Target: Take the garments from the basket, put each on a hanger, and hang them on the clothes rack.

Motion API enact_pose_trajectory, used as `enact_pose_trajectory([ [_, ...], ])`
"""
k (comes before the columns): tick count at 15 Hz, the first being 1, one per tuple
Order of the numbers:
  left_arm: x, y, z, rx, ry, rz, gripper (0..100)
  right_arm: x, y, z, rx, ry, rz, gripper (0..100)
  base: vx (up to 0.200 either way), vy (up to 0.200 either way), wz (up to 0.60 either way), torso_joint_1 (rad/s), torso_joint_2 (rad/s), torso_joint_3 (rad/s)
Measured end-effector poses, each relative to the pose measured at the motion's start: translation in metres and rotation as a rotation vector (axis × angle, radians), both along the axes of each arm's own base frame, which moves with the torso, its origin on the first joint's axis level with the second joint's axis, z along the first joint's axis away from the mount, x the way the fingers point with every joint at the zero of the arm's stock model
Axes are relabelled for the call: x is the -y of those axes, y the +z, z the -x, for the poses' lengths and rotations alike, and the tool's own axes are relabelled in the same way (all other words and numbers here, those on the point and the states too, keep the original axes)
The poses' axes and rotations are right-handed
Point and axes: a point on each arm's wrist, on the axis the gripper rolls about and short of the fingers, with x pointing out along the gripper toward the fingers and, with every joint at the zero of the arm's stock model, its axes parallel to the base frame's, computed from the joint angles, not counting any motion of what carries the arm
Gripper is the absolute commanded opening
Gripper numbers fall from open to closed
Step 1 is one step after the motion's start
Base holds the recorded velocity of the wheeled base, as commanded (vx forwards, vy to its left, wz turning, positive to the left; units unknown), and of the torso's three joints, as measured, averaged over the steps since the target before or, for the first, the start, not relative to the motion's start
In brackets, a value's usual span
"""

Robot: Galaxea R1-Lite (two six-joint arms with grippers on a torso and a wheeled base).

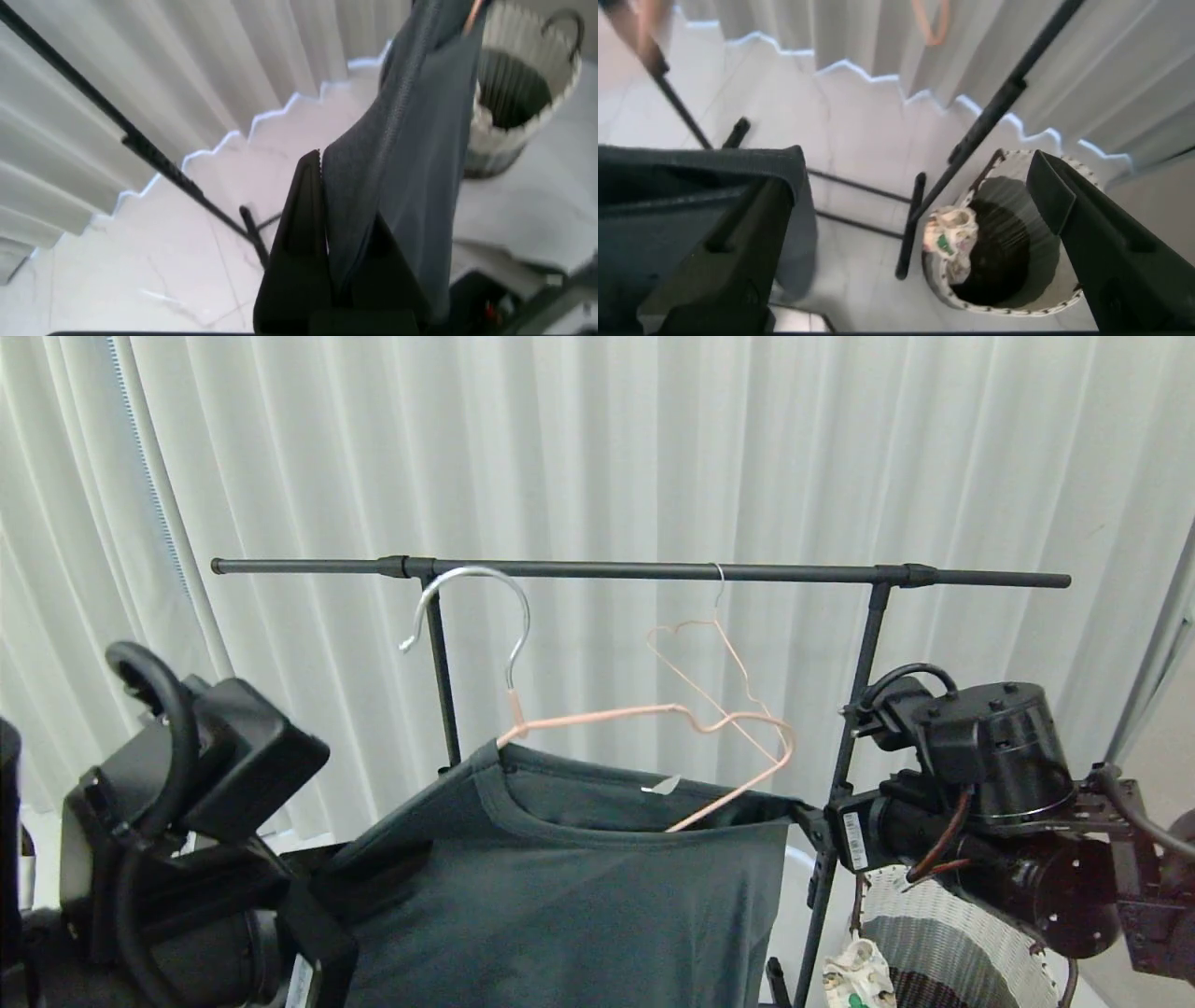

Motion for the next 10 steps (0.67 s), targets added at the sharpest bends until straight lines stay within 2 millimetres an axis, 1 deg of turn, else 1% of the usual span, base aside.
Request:
enact_pose_trajectory([
  [2,-0.003,-0.012,0.009,-0.014,-0.04,-0.034,0,0.008,0.008,0.0,0.023,-0.019,-0.016,100,0.0,0.0,0.0,0.0,0.0,0.0],
  [5,-0.005,-0.025,0.015,-0.036,-0.111,-0.11,0,0.015,0.018,0.003,0.051,-0.026,-0.039,100,0.0,0.0,0.0,0.0,0.0,0.0],
  [7,-0.004,-0.031,0.015,-0.061,-0.122,-0.145,0,0.019,0.025,0.008,0.065,-0.017,-0.039,100,0.0,0.0,0.0,0.0,0.0,0.0],
  [10,-0.003,-0.035,0.01,-0.077,-0.099,-0.165,0,0.024,0.03,0.015,0.062,0.007,-0.049,100,0.0,0.0,0.0,0.0,0.0,0.0],
])
